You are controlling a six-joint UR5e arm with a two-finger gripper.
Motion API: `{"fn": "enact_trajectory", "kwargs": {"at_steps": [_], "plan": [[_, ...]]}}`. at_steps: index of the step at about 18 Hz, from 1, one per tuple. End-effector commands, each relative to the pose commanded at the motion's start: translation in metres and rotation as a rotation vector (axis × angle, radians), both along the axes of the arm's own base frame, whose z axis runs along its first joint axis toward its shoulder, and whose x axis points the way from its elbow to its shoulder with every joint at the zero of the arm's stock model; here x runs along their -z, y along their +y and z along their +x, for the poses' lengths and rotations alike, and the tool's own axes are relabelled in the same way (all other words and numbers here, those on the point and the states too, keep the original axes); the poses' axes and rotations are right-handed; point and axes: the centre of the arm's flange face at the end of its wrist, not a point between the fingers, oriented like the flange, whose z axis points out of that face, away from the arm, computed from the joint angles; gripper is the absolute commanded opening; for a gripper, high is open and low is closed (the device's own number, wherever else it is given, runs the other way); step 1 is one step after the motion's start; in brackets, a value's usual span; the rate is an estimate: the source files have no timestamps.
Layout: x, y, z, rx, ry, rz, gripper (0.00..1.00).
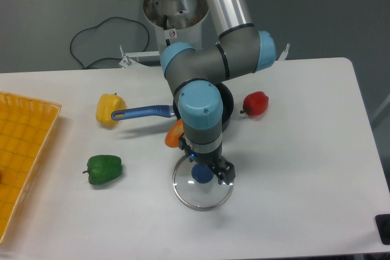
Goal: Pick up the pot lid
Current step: 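Lower the open gripper over the blue knob of the glass lid, then close the gripper around the blue knob of the lid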
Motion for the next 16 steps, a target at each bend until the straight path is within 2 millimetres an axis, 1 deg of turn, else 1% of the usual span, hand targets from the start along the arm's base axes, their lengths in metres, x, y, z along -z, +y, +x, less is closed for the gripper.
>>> {"fn": "enact_trajectory", "kwargs": {"at_steps": [4, 8, 11, 13, 16], "plan": [[0.001, -0.001, 0.003, 0.006, -0.003, -0.002, 1.0], [0.012, -0.007, 0.007, 0.013, -0.008, -0.035, 1.0], [0.015, -0.006, 0.005, 0.022, -0.011, -0.038, 1.0], [0.022, -0.007, 0.004, 0.054, -0.02, -0.053, 1.0], [0.03, -0.006, 0.006, 0.057, -0.031, -0.064, 1.0]]}}
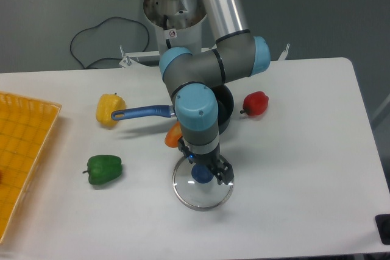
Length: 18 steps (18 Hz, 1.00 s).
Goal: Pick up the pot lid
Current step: 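Close the gripper around the blue knob of the lid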
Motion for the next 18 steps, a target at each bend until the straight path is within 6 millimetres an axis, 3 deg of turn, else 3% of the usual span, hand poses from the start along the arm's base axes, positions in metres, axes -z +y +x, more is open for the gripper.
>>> {"fn": "enact_trajectory", "kwargs": {"at_steps": [4, 18], "plan": [[0.026, 0.001, 0.001, 0.003, -0.029, -0.03, 1.0], [0.034, 0.0, 0.004, -0.029, -0.078, -0.017, 1.0]]}}
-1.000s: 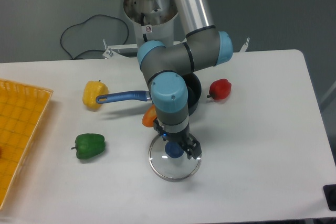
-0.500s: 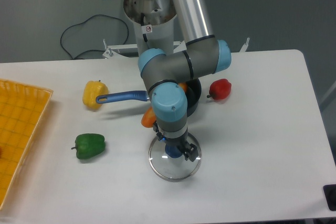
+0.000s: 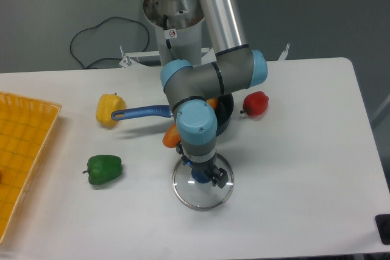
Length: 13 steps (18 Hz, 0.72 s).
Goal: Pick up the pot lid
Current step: 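Close the gripper around the blue knob of the lid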
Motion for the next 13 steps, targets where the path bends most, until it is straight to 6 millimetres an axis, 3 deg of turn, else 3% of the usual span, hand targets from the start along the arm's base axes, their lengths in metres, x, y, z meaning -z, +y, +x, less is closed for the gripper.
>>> {"fn": "enact_trajectory", "kwargs": {"at_steps": [13], "plan": [[-0.0034, -0.0017, -0.0063, -0.002, 0.01, 0.001, 1.0]]}}
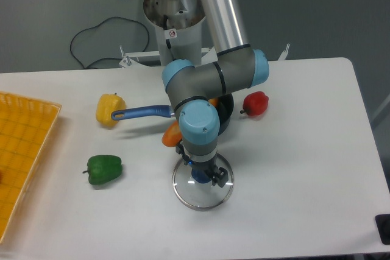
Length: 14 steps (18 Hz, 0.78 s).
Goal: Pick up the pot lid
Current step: 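Close the gripper around the blue knob of the lid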
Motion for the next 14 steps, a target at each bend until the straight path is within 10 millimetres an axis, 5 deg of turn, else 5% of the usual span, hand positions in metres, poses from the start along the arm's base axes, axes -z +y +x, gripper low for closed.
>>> {"fn": "enact_trajectory", "kwargs": {"at_steps": [14], "plan": [[0.011, 0.0, 0.001, -0.002, -0.013, -0.013, 1.0]]}}
